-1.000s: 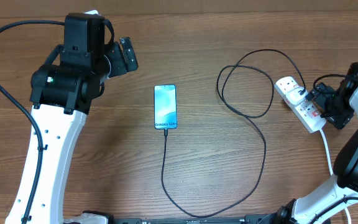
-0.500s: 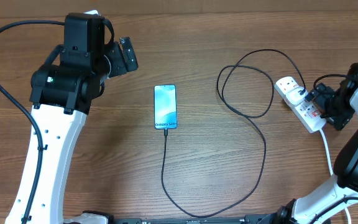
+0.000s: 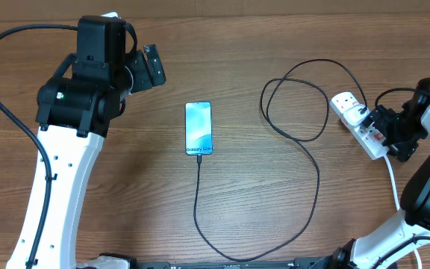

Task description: Plug charger to phone and switch on socket

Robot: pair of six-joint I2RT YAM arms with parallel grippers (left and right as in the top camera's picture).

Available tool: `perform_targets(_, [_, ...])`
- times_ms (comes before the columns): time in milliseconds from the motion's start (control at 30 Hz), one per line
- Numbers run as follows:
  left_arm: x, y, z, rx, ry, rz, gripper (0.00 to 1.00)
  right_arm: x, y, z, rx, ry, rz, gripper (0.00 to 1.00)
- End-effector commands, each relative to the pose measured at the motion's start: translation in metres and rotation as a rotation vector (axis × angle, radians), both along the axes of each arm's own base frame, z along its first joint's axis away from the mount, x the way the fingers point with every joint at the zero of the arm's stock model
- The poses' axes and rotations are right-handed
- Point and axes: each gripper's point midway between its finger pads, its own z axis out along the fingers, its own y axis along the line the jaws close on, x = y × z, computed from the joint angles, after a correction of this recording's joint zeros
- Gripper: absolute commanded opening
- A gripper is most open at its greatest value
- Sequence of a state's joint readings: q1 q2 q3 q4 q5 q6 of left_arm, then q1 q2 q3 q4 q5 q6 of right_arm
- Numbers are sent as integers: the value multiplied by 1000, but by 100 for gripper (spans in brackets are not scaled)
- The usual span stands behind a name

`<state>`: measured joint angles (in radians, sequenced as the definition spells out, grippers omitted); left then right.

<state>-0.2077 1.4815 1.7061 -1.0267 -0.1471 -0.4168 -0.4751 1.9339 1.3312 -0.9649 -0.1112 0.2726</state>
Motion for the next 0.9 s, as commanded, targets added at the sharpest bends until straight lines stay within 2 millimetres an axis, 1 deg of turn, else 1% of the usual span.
perform_targets(0, [0, 2, -2, 4, 5, 15, 100, 16, 2, 36, 1, -85, 19, 100])
perform_targets(67, [0, 2, -2, 4, 4, 15, 100, 13, 4, 50, -5, -97, 19, 100])
perform_targets(100, [0, 2, -2, 3, 5, 15, 100, 9, 6, 61, -9, -105, 19, 100])
perform_targets(167, [0, 2, -2, 3, 4, 15, 100, 2, 11, 77, -5, -118, 20, 100])
perform_targets(233, [0, 2, -2, 4, 5, 15, 100, -9, 23, 100, 18, -144, 25, 100])
perform_targets(433, [0, 2, -2, 4, 5, 15, 100, -40, 43, 153, -7, -213, 39, 100])
perform_targets(467, [0, 2, -2, 3, 5, 15, 99, -46, 45, 164, -21, -238, 44, 100])
perform_targets(500, [0, 2, -2, 4, 5, 15, 100, -54, 50, 181, -41, -277, 48, 100])
perform_targets(533, [0, 2, -2, 3, 5, 15, 100, -59, 54, 190, -55, -304, 58, 100])
perform_targets(567, [0, 2, -2, 4, 5, 15, 100, -68, 62, 206, -83, -355, 94, 100])
perform_targets(600, [0, 2, -2, 3, 5, 15, 100, -75, 67, 217, -103, -389, 121, 100])
perform_targets(667, [0, 2, -2, 4, 5, 15, 100, -87, 78, 233, -131, -442, 162, 100])
perform_targets(700, [0, 2, -2, 4, 5, 15, 100, -98, 87, 243, -147, -477, 188, 100])
perform_targets(867, [0, 2, -2, 4, 5, 15, 100, -127, 117, 272, -147, -611, 241, 100])
